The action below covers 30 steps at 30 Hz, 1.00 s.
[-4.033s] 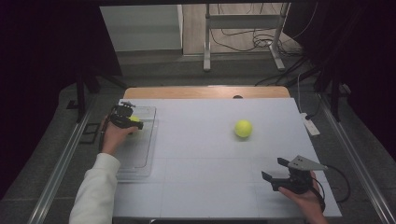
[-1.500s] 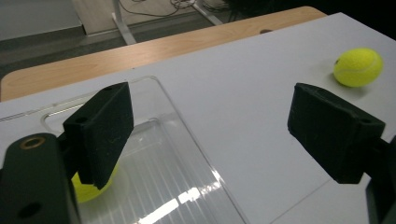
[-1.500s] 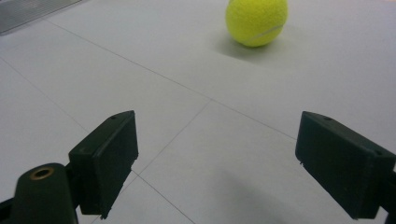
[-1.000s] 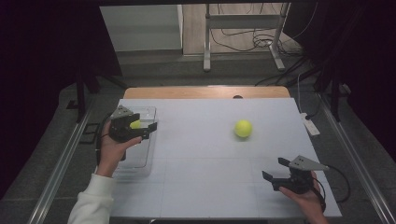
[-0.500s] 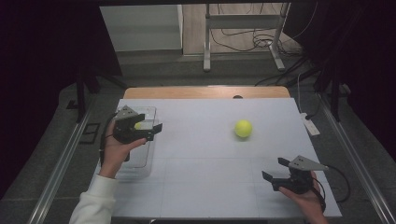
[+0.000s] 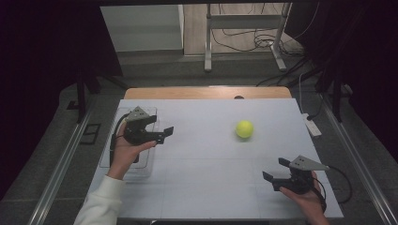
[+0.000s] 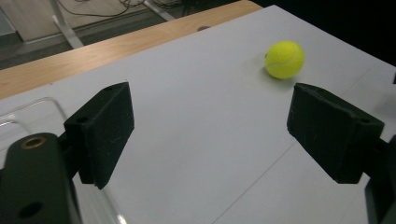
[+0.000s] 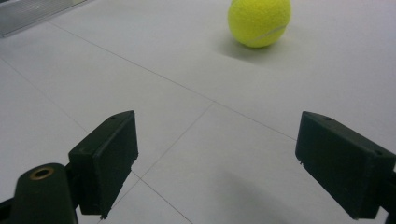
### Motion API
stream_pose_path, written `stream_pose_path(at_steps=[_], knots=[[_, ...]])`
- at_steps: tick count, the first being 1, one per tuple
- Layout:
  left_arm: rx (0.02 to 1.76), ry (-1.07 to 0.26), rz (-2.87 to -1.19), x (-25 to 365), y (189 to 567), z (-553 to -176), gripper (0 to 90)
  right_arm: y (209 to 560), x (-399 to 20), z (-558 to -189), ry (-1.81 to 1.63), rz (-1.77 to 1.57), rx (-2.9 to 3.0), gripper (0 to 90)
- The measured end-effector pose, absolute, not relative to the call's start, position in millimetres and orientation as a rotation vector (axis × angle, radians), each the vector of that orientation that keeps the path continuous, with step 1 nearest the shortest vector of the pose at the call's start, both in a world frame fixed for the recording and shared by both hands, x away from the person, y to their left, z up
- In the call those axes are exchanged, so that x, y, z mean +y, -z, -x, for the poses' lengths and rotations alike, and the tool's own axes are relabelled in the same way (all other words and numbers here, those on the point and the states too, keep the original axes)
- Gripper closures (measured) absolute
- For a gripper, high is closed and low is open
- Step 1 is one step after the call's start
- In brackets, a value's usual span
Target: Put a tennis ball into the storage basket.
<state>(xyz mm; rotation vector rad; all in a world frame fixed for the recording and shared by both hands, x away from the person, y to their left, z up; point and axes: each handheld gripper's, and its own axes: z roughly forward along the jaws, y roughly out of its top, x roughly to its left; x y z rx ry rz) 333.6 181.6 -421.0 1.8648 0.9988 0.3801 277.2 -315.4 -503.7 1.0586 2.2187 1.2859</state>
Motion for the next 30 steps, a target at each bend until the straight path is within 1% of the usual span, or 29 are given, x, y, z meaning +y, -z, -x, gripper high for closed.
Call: stream_pose_path(at_steps=[20,30], knots=[[0.918,-0.304,-1.928,141.9,421.4,-340.4,16.0,502.9,-322.0,-274.9,-1.290,-1.072,2.202,13.6],[0.897,-0.293,-1.937,136.0,420.9,-340.0,16.1,503.7,-322.3,-274.9,-1.292,-1.086,2.200,13.6]])
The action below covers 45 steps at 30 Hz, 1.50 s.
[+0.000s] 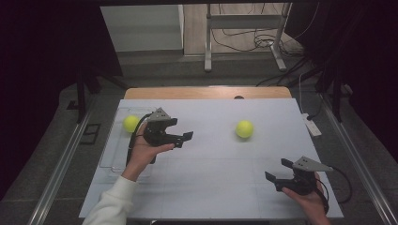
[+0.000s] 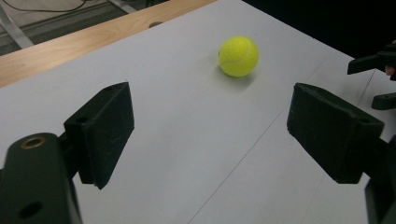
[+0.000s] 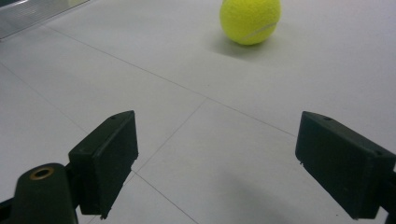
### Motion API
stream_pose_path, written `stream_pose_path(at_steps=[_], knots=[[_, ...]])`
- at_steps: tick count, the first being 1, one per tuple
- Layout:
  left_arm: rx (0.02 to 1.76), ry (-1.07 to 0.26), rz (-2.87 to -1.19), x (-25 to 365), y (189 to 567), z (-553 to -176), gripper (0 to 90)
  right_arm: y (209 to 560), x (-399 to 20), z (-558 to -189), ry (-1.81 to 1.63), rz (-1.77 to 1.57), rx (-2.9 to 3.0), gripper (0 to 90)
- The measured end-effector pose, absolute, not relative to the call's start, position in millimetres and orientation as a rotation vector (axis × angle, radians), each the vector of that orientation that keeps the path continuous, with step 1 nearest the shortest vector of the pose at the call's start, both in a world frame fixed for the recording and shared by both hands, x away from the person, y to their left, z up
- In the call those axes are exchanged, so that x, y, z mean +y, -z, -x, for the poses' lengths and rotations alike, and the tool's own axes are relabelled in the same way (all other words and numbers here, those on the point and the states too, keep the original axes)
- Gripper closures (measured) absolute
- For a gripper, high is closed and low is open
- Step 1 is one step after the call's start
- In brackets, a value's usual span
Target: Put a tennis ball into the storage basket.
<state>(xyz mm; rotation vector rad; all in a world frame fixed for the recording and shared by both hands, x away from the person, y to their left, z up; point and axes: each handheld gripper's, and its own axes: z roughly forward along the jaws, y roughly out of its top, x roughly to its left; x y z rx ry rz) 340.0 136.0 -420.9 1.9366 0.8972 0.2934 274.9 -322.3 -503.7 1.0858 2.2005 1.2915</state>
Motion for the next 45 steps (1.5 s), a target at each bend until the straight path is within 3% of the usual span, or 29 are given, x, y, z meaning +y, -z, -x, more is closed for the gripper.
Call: stream_pose_path(at_steps=[25,45], knots=[[0.908,-0.287,-1.983,122.1,429.2,-348.1,16.0,503.5,-313.8,-276.3,-1.303,-1.047,2.224,13.5],[0.875,-0.227,-2.010,88.1,431.9,-364.9,16.1,502.2,-318.1,-271.8,-1.302,-1.055,2.210,13.4]])
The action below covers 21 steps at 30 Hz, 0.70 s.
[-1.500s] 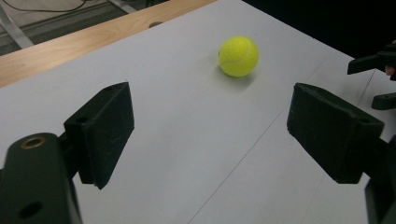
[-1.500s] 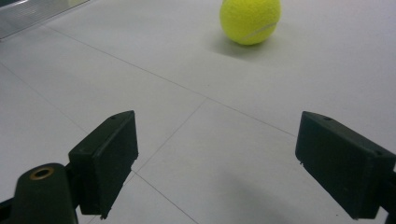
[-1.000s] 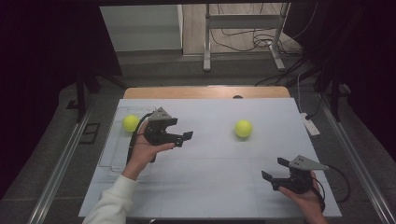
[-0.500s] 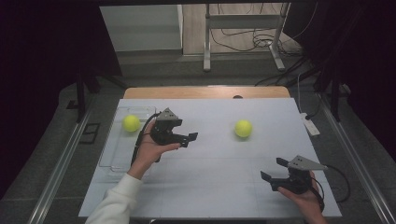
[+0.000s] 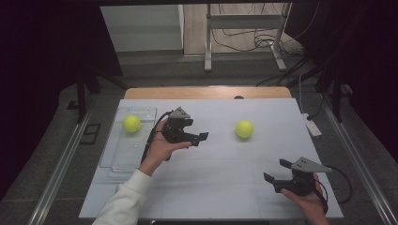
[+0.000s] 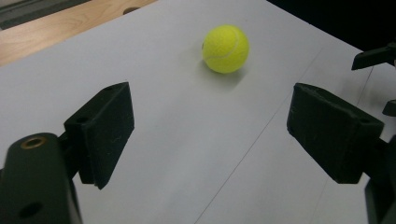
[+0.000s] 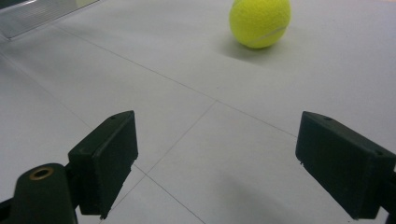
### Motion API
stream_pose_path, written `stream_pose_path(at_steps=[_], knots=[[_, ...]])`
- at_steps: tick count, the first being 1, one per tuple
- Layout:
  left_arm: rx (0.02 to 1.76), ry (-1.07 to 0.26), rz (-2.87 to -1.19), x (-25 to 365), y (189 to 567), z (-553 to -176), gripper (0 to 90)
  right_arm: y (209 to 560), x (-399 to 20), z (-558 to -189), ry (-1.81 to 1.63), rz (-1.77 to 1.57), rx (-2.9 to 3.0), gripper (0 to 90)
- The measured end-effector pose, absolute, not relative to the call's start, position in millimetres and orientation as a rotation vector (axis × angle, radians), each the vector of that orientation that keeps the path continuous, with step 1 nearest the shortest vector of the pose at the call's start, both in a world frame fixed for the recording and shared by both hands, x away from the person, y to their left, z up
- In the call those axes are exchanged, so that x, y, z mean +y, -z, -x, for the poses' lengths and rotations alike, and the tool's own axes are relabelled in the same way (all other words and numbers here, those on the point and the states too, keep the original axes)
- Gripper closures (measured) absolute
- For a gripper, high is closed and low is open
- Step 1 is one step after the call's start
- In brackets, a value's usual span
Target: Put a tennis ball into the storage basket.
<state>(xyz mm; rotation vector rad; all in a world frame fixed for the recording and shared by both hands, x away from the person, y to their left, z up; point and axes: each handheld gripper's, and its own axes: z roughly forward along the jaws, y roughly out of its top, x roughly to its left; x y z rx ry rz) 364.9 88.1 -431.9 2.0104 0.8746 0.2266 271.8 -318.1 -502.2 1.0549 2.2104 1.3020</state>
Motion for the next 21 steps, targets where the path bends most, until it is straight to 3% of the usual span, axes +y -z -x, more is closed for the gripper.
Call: stream_pose_path(at_steps=[21], knots=[[0.865,-0.206,-2.026,70.6,428.4,-375.8,16.2,503.3,-317.8,-272.0,-1.294,-1.062,2.213,13.4]])
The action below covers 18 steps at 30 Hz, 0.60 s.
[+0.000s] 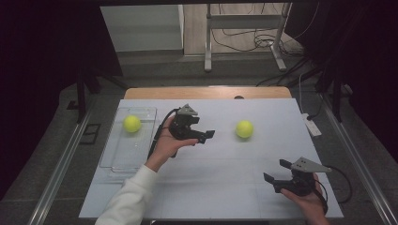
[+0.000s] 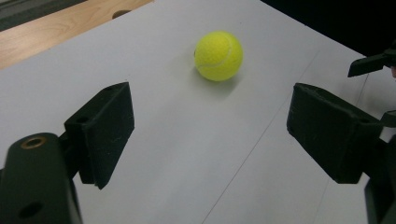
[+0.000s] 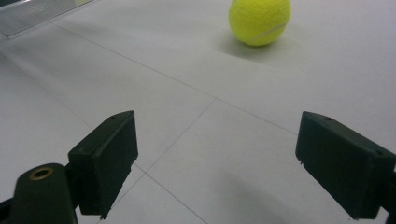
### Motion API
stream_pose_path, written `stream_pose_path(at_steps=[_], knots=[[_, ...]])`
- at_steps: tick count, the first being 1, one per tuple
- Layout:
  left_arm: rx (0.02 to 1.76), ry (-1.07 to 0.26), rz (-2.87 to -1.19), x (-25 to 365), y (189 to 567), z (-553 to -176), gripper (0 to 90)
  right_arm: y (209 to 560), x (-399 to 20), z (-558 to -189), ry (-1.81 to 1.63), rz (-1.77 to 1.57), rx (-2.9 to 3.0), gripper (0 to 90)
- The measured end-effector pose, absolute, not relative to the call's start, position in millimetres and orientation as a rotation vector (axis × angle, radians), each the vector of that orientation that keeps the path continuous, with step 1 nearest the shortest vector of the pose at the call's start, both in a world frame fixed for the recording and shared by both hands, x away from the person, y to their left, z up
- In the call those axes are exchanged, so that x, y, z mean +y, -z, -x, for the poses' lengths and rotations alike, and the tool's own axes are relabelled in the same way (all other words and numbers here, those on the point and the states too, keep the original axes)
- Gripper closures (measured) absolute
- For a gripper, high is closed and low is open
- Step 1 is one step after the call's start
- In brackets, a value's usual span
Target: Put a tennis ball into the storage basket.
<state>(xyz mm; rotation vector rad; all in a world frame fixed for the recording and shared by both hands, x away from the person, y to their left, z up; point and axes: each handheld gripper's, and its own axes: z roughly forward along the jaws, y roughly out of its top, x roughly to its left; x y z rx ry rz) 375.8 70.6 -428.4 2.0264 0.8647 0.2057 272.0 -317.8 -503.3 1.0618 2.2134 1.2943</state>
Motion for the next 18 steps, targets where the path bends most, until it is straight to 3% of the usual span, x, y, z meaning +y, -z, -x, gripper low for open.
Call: stream_pose_path(at_steps=[18], knots=[[0.856,-0.181,-2.049,53.5,428.7,-388.2,16.2,503.2,-319.1,-271.5,-1.294,-1.063,2.210,13.4]])
